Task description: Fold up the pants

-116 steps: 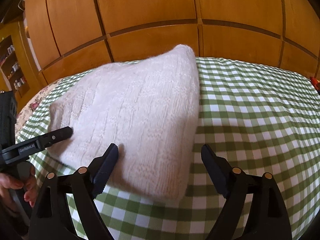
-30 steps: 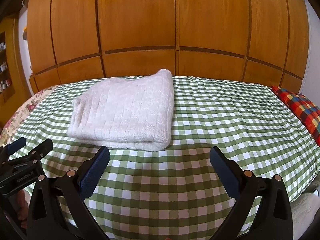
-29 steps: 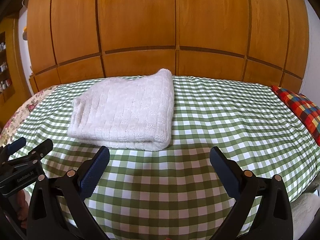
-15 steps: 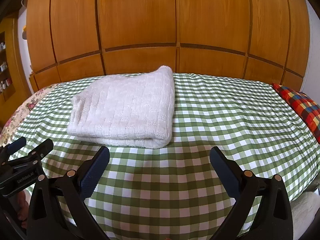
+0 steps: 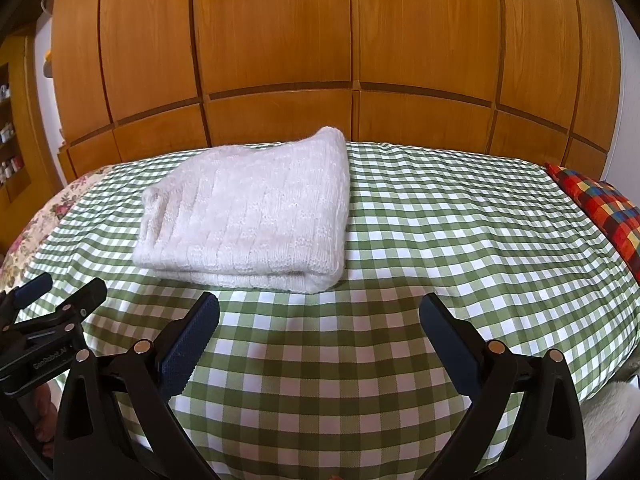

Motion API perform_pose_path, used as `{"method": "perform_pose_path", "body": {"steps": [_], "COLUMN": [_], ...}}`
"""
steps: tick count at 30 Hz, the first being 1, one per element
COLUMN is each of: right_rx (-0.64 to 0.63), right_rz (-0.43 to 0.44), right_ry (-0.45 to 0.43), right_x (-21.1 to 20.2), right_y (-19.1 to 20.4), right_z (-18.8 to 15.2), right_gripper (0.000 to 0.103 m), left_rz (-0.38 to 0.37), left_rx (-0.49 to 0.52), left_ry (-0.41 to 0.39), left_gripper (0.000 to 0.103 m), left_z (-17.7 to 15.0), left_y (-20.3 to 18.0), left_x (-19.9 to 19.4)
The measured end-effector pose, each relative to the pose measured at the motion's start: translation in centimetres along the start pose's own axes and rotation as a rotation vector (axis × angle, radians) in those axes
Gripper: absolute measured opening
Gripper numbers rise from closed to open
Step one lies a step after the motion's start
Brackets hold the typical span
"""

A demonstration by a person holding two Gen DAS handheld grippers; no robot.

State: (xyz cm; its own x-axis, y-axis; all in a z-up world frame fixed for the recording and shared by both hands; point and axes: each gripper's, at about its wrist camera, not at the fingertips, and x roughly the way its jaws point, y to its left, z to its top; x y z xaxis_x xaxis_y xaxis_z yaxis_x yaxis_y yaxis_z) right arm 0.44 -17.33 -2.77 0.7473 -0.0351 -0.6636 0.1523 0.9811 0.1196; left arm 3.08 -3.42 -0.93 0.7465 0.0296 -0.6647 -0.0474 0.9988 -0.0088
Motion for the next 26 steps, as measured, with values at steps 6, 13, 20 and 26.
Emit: {"method": "perform_pose_path", "body": {"steps": [6, 13, 20, 26], "right_rx": [-0.001, 0.003, 0.007, 0.015], "right_rz": [0.001, 0.004, 0.005, 0.001], "right_ry": [0.005, 0.015, 0.02, 0.041], "right_x": [0.1, 0.3, 0.5, 1.2], "right_y": [0.0, 0.0, -0.1, -0.5], "right_z": [-0.1, -0.1, -0.2, -0.4], "right_gripper": [0.099, 0.099, 0.099, 0.099], "left_rz": [-0.016, -0.01, -0.008, -0.013], "left_rx": [-0.012, 0.001, 0.002, -0.005], "left_ry": [0.012, 0.014, 0.042, 0.101], "left_gripper": [0.101, 0.101, 0.101, 0.101], "left_z": [-0.1, -0.3, -0.4, -0.6], "left_y": [0.1, -0.1, -0.2, 0.1], "left_x": [0.2, 0.3, 0.7, 2.0]}}
